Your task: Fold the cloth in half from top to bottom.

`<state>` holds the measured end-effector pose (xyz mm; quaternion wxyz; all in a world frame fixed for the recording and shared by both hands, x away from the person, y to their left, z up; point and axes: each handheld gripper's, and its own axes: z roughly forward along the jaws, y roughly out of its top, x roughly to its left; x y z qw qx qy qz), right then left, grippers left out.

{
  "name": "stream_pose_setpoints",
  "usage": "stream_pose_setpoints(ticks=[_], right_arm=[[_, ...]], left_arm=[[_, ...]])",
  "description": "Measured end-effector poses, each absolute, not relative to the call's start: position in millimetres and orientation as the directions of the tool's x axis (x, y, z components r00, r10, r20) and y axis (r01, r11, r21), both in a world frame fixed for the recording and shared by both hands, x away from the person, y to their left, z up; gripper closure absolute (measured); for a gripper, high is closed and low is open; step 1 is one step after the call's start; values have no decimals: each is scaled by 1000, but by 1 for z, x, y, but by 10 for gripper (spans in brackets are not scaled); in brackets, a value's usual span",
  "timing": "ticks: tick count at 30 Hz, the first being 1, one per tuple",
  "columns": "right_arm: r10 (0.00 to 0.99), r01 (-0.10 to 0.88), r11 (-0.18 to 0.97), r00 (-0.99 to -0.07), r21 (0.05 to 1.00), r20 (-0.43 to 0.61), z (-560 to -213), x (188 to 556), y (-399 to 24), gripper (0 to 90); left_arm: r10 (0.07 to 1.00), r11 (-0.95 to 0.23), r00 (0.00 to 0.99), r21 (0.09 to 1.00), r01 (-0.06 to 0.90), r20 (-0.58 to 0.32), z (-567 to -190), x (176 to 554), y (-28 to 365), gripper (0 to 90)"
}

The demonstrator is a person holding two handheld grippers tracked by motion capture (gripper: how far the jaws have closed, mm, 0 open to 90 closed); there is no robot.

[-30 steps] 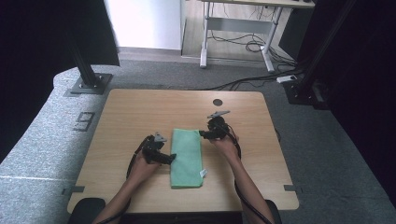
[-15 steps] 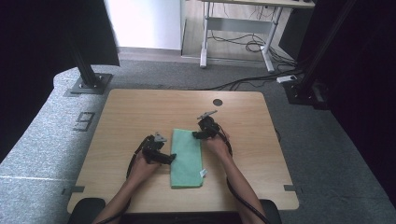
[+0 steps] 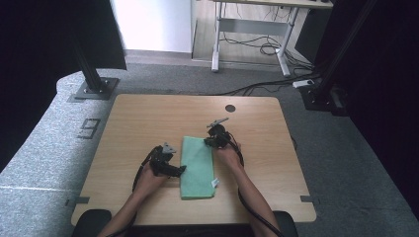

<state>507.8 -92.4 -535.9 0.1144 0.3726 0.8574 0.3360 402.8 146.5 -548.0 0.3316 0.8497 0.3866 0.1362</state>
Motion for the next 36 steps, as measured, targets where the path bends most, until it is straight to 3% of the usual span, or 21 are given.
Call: stream_pose_setpoints(ticks=[13, 36], right_arm=[[712, 540, 487, -700, 687, 46, -516, 499, -95, 861], [611, 367, 503, -791, 783, -22, -455, 440, -106, 861]], left_arm=[[749, -479, 662, 671, 566, -23, -549, 403, 146, 36], [754, -477, 657, 670, 569, -22, -549, 403, 146, 33]])
